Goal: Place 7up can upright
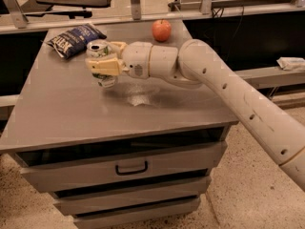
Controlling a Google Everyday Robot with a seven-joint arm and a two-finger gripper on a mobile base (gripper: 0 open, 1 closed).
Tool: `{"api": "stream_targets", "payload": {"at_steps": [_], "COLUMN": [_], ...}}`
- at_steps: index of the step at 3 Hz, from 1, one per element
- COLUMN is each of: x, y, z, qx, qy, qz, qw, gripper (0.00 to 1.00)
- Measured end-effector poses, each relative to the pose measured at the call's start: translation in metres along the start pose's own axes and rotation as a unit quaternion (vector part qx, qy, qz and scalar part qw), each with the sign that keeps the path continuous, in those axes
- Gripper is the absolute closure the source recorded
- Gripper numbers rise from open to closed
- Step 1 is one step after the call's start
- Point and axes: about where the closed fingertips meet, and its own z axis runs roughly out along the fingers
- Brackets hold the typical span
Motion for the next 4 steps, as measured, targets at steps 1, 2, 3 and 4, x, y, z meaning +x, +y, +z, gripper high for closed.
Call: {"api": "stream_targets", "payload": {"at_steps": [1, 2, 3, 4], "x": [0.02, 0.027, 0.026, 0.021], "y": [0.016, 0.021, 0.024, 0.03], "z": [-0.007, -0.01, -0.019, -0.032], "qx": [-0.022, -0.031, -0.037, -0.035], "qy": [-0.005, -0.004, 0.007, 0.019], "qz": [0.017, 0.022, 0.019, 0.016], "qw": [0.9996, 0.9993, 0.9991, 0.9991], "gripper": [0.44, 0.2, 0.01, 0.0]}}
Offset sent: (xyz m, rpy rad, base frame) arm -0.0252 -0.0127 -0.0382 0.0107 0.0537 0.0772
